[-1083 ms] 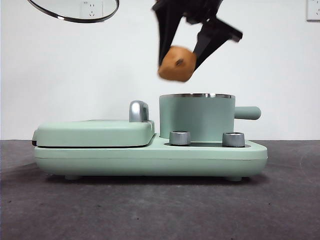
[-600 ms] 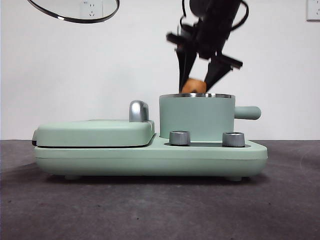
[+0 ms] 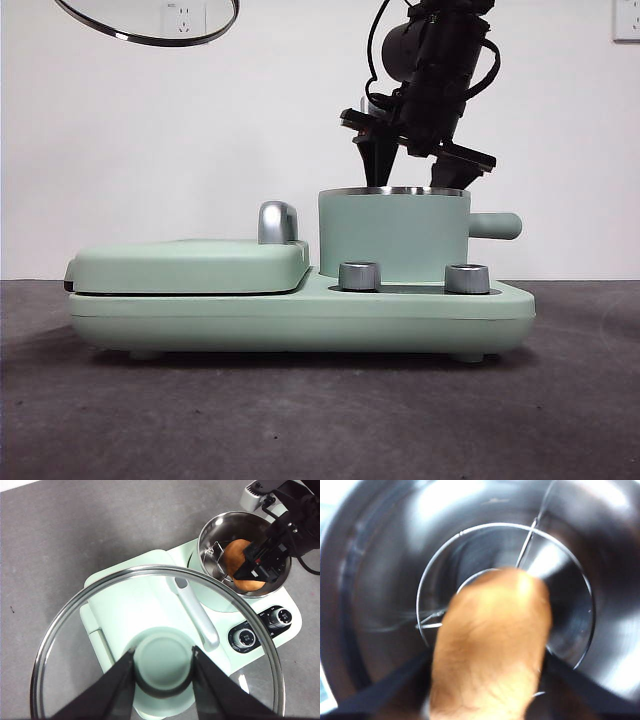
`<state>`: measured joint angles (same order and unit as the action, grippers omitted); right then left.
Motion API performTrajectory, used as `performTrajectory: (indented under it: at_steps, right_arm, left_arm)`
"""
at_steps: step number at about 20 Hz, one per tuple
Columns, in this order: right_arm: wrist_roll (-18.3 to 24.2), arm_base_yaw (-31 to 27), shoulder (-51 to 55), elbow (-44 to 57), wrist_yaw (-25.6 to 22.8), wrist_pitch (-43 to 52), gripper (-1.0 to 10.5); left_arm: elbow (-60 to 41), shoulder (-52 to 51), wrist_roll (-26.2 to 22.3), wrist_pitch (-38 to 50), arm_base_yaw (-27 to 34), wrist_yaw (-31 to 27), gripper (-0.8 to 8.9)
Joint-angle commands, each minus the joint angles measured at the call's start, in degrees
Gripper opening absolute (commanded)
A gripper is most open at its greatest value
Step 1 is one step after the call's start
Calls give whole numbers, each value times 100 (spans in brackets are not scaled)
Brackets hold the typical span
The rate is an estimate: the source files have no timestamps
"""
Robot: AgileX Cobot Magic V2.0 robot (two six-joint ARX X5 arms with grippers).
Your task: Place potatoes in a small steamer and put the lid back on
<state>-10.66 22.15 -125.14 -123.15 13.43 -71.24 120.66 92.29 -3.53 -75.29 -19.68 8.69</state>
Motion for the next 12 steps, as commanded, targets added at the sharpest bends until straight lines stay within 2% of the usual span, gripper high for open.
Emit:
performTrajectory:
  at_steps: [1, 5, 8, 12]
  right_arm:
    - [70, 28, -144, -153, 4, 116, 388]
    - [44, -22, -33, -828, -13, -380, 399]
    - [63, -26, 31, -1698, -238, -1001, 492]
    - [92, -15, 713, -1799, -304, -1023, 492]
  left_arm:
    - [142, -35, 15, 94, -33, 9, 49]
    - [142, -35, 20, 96, -33, 9, 49]
    - [140, -35, 42, 103, -68, 9, 49]
    - [140, -35, 37, 122, -151, 9, 49]
